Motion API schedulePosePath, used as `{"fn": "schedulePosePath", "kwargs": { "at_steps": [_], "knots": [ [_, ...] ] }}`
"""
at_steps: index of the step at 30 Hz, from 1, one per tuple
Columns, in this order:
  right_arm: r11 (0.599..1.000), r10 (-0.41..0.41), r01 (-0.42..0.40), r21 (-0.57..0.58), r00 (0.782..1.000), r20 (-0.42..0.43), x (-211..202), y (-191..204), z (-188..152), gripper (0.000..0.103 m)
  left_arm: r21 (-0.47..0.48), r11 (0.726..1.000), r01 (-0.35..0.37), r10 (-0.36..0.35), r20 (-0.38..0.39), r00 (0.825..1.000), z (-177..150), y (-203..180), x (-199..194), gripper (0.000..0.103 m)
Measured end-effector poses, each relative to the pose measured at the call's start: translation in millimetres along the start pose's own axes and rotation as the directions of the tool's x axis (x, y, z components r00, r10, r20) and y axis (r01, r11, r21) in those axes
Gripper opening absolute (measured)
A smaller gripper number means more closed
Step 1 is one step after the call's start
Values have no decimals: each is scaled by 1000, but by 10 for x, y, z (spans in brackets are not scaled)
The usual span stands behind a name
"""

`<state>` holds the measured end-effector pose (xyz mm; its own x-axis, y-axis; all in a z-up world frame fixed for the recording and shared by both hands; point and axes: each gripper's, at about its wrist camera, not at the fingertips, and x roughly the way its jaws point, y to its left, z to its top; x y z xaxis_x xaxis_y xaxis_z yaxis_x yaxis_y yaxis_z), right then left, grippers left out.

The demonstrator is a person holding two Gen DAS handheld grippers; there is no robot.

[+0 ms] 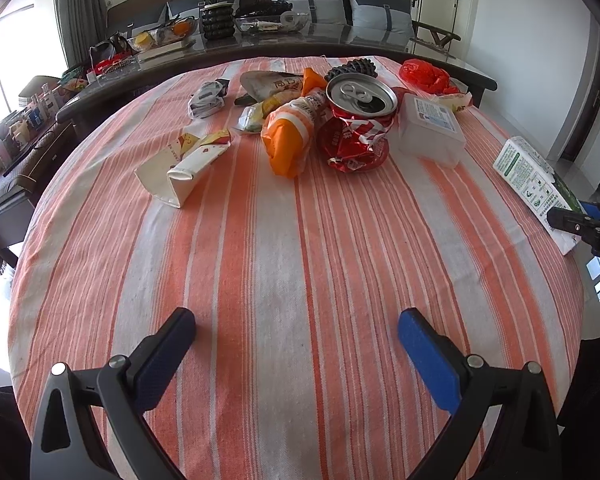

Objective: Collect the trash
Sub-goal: 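Reach the right gripper to the green-and-white milk carton and close on it, then grasp the white paper wrapper with the left gripper while the right gripper holds the carton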

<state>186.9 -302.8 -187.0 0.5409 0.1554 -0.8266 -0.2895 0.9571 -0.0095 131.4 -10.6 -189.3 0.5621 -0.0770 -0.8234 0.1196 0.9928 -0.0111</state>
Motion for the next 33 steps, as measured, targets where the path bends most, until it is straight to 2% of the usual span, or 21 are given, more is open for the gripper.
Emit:
{"fn": "schedulePosePath", "kwargs": {
  "at_steps": [2,3,7,9,11,13,17,19,21,23,24,25,26,27,28,30,31,32,33],
  "knots": [
    [995,-70,69,77,997,21,-56,-26,-39,50,2,1000,8,-8,-6,1000,14,13,4,103],
    [993,-76,72,99,997,34,-74,0,-49,50,4,1000,19,-19,-6,1000,17,28,2,103],
    [986,-11,3,167,999,51,-114,123,-56,51,-14,994,107,-107,33,994,93,338,-85,103],
    [985,-1,-7,170,999,48,-141,169,-48,57,-28,990,137,-135,70,988,187,544,-173,103],
    [985,6,-14,174,999,45,-188,163,-26,69,-18,987,162,-159,99,982,322,673,-249,102],
    [983,21,-27,184,999,37,-220,133,29,74,39,987,158,-162,125,979,468,686,-293,102],
    [979,63,-64,192,998,13,-241,111,204,90,180,981,67,-92,130,987,667,592,-128,100],
    [979,67,-62,194,998,-20,-199,115,288,90,199,978,57,-79,103,992,726,605,4,78],
    [981,48,-34,191,997,-67,-140,118,346,90,208,977,55,-73,80,994,753,619,97,68],
    [984,24,-5,176,994,-107,-85,122,392,90,222,974,43,-62,82,995,771,614,148,68],
    [986,17,5,167,991,-130,-50,134,416,90,227,973,38,-58,82,995,782,612,171,63],
    [987,15,9,158,988,-152,-13,138,441,90,230,972,37,-57,78,995,795,611,191,52],
    [988,21,6,154,985,-171,27,142,466,90,232,972,41,-59,71,996,806,608,212,46],
    [988,23,6,152,982,-189,75,152,490,90,234,971,49,-65,63,996,811,604,234,34],
    [988,20,11,151,979,-205,126,150,517,89,239,969,57,-72,53,996,814,600,259,24],
    [989,-9,42,139,973,-232,208,145,554,83,251,967,49,-67,62,996,801,592,255,24],
    [989,-24,57,135,971,-237,215,142,563,59,252,966,52,-71,66,995,783,597,222,23],
    [988,-29,64,144,972,-235,194,129,578,49,244,967,65,-85,71,994,765,618,180,23],
    [986,-23,59,156,975,-222,142,114,582,49,233,969,80,-101,80,992,743,640,122,23]
  ]
}}
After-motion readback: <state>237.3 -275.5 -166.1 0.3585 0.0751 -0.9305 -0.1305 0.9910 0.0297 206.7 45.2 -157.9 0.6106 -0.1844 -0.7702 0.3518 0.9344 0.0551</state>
